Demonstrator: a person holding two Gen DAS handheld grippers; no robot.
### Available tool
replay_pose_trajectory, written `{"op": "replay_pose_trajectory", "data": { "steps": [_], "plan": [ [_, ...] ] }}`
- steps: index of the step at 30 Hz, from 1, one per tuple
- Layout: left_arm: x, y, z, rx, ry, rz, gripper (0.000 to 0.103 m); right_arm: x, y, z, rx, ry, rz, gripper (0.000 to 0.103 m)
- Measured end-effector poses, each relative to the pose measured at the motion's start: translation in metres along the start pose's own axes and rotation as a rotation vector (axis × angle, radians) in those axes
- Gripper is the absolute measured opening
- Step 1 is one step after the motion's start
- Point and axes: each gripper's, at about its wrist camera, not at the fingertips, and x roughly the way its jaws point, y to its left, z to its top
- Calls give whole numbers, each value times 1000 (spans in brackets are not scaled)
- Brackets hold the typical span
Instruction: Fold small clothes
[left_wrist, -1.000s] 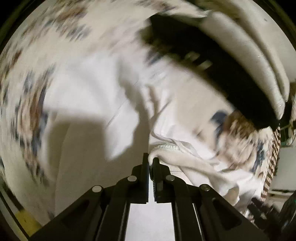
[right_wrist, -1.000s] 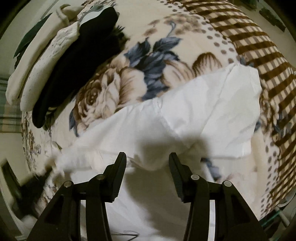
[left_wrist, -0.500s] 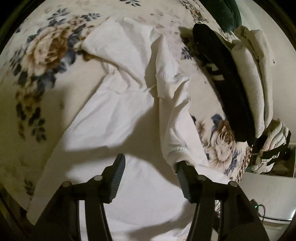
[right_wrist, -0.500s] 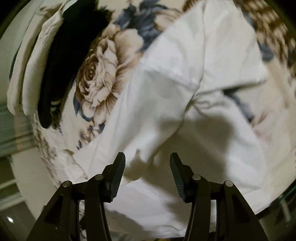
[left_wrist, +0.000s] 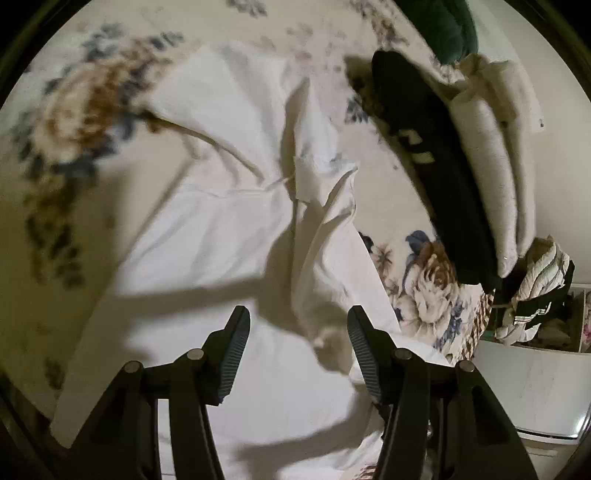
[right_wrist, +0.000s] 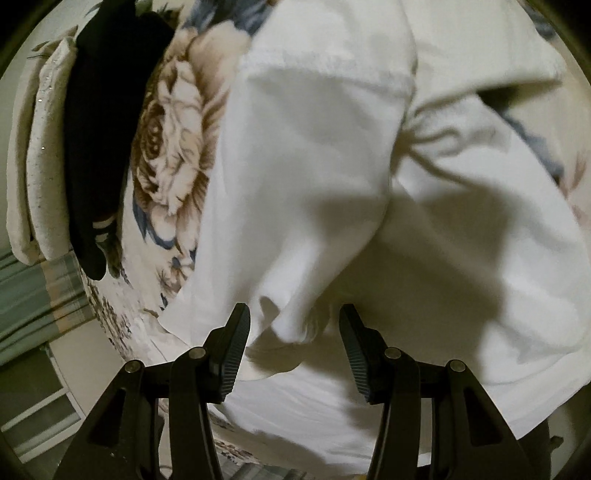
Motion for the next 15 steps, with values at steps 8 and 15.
{"op": "replay_pose_trajectory", "data": {
  "steps": [8, 15],
  "plan": [
    [41, -20, 9, 123, 86, 88, 52, -22, 5, -11, -137, -122, -94, 5],
    [44, -2, -7, 163, 86, 134, 13, -37, -12, -14, -189, -150, -176, 4]
  ]
}}
